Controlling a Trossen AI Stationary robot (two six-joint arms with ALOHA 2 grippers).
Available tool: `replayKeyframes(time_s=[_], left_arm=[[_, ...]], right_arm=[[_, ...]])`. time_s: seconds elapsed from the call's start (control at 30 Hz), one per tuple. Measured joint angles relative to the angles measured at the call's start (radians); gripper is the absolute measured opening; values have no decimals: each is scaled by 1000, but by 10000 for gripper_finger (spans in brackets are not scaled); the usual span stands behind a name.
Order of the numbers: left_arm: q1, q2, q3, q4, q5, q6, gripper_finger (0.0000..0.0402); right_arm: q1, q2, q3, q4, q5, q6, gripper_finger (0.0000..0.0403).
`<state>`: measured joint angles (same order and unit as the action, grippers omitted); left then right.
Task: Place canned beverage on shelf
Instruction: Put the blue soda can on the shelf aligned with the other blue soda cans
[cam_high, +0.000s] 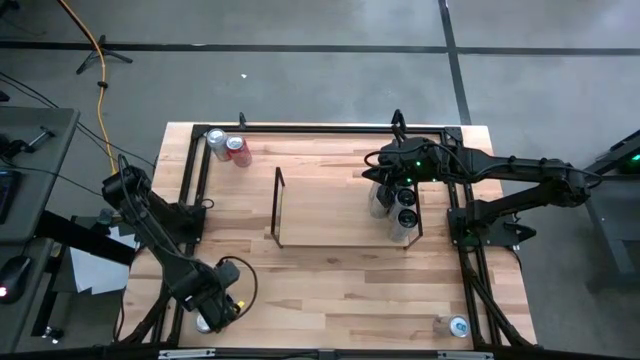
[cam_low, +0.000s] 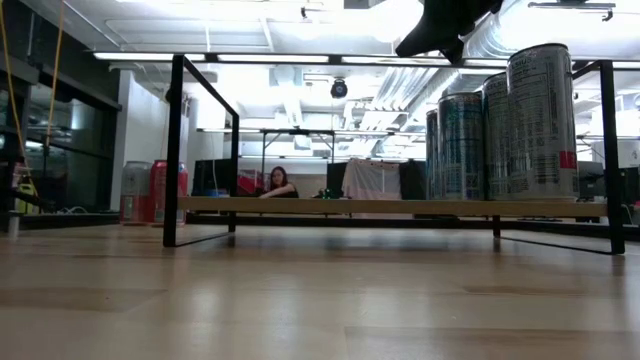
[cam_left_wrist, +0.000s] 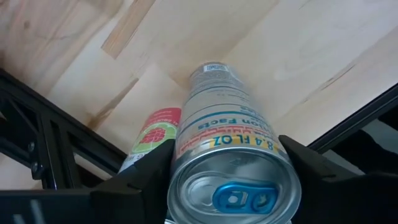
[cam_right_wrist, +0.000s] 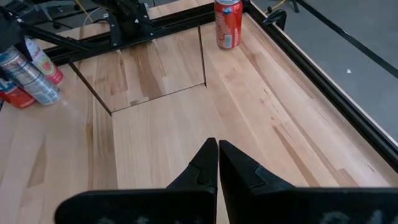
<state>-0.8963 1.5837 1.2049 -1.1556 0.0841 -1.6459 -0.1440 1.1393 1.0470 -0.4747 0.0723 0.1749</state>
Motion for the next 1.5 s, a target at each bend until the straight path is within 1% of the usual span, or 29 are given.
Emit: replayKeyframes(time_s=[0.07,0.1,0.17,0.27,0.43,0.57,0.7,0.8,0.9,1.03,1.2,1.33,1.5], left_arm=[[0,0,0,0,4,11,185],[0,0,0,0,6,21,183],[0,-1,0,0,13,44,183],[10,-14,8,-11,32,87,183],[50,-93,58,-43,33,160,183],[104,-178,135,-122,-48,211,183],[196,-267,239,-158,-164,299,183],[292,-310,335,-154,-240,398,183],[403,-313,435,-154,-288,553,183],[585,-252,556,-167,-273,817,183],[783,-96,712,-243,-231,1129,183],[860,41,776,-295,-235,1333,183],[893,180,780,-289,-248,1514,183]], right_arm=[[0,0,0,0,0,0,0],[0,0,0,0,0,0,0],[0,0,0,0,4,0,0],[0,0,0,0,38,0,0],[0,0,0,0,67,0,0],[0,0,0,0,67,6,0],[0,0,0,8,67,9,0],[0,0,0,41,67,10,0],[0,0,0,87,58,11,0],[1,0,0,156,58,11,0],[1,0,0,290,56,73,0],[1,-7,0,396,56,79,0],[1,-21,0,508,56,79,0]])
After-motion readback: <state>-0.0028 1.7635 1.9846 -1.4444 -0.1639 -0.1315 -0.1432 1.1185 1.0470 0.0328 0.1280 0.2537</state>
